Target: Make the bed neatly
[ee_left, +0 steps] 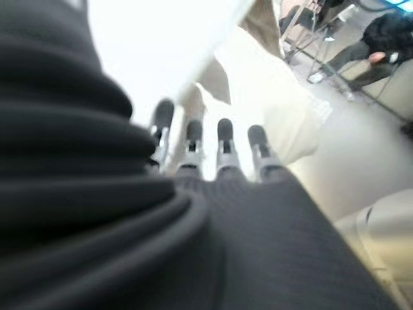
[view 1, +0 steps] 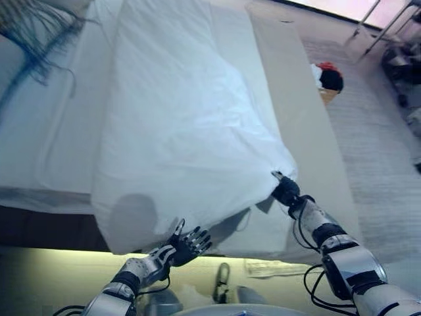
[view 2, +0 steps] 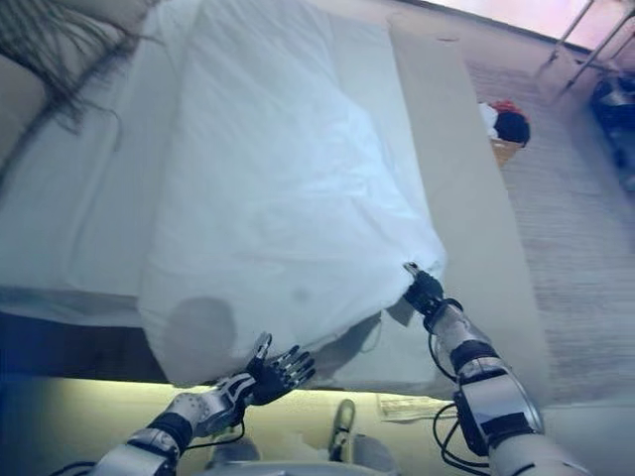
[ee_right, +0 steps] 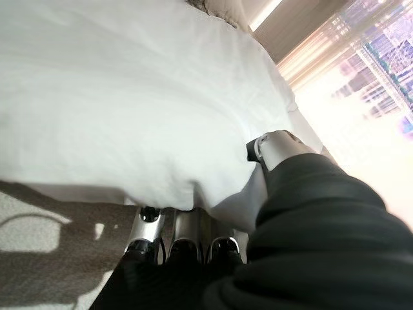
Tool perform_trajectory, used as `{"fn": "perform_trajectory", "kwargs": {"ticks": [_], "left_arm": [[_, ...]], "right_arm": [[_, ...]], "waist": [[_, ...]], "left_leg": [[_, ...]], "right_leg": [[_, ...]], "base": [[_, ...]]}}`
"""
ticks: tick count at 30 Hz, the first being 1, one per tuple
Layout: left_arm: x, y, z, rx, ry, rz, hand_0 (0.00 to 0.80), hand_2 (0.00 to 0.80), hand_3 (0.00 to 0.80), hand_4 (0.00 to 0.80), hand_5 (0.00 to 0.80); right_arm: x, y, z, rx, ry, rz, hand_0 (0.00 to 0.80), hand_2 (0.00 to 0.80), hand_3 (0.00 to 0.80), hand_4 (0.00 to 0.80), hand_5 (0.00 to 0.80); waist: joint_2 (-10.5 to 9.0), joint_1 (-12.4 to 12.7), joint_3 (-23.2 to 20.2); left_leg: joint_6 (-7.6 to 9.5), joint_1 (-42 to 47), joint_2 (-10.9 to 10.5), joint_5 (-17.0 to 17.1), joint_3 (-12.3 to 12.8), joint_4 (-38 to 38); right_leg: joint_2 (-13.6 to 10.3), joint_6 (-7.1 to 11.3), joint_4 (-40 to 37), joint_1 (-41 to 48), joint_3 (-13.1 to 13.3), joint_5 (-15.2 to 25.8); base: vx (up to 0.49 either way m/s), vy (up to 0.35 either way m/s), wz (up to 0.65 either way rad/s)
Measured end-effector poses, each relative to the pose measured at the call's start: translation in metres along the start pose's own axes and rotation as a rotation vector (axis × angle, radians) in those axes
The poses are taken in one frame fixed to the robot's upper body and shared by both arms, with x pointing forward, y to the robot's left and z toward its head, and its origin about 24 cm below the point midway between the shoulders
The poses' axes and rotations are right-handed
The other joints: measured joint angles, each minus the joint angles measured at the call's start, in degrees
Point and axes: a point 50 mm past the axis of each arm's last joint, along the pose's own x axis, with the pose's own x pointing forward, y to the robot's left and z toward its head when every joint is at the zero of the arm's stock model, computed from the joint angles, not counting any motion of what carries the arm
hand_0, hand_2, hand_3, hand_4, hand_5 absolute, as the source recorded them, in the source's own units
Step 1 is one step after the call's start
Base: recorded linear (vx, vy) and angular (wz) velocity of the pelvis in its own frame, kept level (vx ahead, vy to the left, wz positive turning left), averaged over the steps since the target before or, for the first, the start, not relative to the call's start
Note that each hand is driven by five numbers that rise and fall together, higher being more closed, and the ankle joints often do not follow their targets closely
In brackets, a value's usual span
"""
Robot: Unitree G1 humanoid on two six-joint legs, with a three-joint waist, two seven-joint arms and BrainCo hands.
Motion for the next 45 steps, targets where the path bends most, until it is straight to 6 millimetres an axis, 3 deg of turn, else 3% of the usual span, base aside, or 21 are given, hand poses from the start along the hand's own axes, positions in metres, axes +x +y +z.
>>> {"fn": "perform_trajectory", "kwargs": {"ticks": [6, 9, 20, 29, 38, 41, 45], "left_arm": [[0.004, -0.003, 0.001, -0.082, -0.018, 0.082, 0.000, 0.000, 0.000, 0.000, 0.000], [0.009, -0.010, 0.004, -0.110, -0.067, 0.066, 0.000, 0.000, 0.000, 0.000, 0.000], [0.015, -0.049, 0.047, -0.106, -0.438, -0.038, 0.000, 0.000, 0.000, 0.000, 0.000], [0.013, -0.065, 0.057, -0.087, -0.599, -0.196, 0.000, 0.000, 0.000, 0.000, 0.000], [0.009, -0.060, 0.057, -0.126, -0.637, -0.229, 0.000, 0.000, 0.000, 0.000, 0.000], [0.011, -0.052, 0.045, -0.150, -0.603, -0.229, 0.000, 0.000, 0.000, 0.000, 0.000], [0.010, -0.024, 0.020, -0.207, -0.544, -0.215, 0.000, 0.000, 0.000, 0.000, 0.000]], "right_arm": [[0.005, 0.020, -0.002, 0.014, -0.013, 0.072, 0.800, 0.800, 0.800, 0.800, 0.800], [0.004, 0.029, -0.002, 0.006, -0.025, 0.119, 0.800, 0.800, 0.800, 0.800, 0.800], [0.001, 0.029, -0.009, 0.012, -0.027, 0.138, 0.800, 0.800, 0.800, 0.800, 0.800], [0.001, 0.028, -0.016, 0.030, -0.014, 0.135, 0.800, 0.800, 0.800, 0.800, 0.800], [0.001, 0.027, -0.024, 0.052, 0.000, 0.136, 0.800, 0.800, 0.800, 0.800, 0.800], [-0.002, 0.019, -0.028, 0.071, -0.001, 0.117, 0.800, 0.800, 0.800, 0.800, 0.800], [-0.011, 0.001, -0.038, 0.093, 0.013, 0.068, 0.800, 0.800, 0.800, 0.800, 0.800]], "waist": [[-3.09, 0.1, 1.6], [-3.62, -0.1, 2.6], [-3.67, -0.5, 4.2], [-2.27, 0.0, 5.2], [-1.53, 0.2, 5.5], [-0.67, 0.2, 5.1], [2.08, 0.5, 2.5]], "left_leg": [[-1.31, -2.0, 2.8, 0.7, 0.1, -0.1], [-1.32, -2.0, 3.8, 0.7, 0.1, -0.1], [-1.60, -1.9, 4.3, 0.9, -0.1, -0.7], [-1.62, -1.6, 3.6, 0.9, -1.7, -0.8], [-1.39, 2.3, 2.7, 0.8, -2.2, -2.0], [-1.59, 2.6, 2.1, 0.9, -2.9, -2.2], [-1.57, 4.6, 1.8, 0.9, -3.0, -3.4]], "right_leg": [[2.5, -0.31, 0.0, -2.3, 0.0, 0.2], [3.5, -0.40, 0.0, -2.4, 0.2, 0.2], [4.0, -0.73, 0.0, -2.4, 0.0, -0.1], [3.2, -1.26, 0.0, -1.0, -1.0, -0.4], [2.4, -2.36, -0.1, 2.7, -1.5, -1.3], [1.8, -2.15, -0.1, 3.4, -2.0, -1.4], [1.4, -1.57, -0.1, 5.1, -2.3, -1.9]], "base": [[-0.007, -0.163, -0.07], [-0.010, -0.095, -0.06], [0.002, -0.023, 0.00], [0.027, 0.017, 0.10], [0.062, 0.032, 0.07], [0.066, 0.038, 0.10], [0.060, 0.036, 0.08]]}}
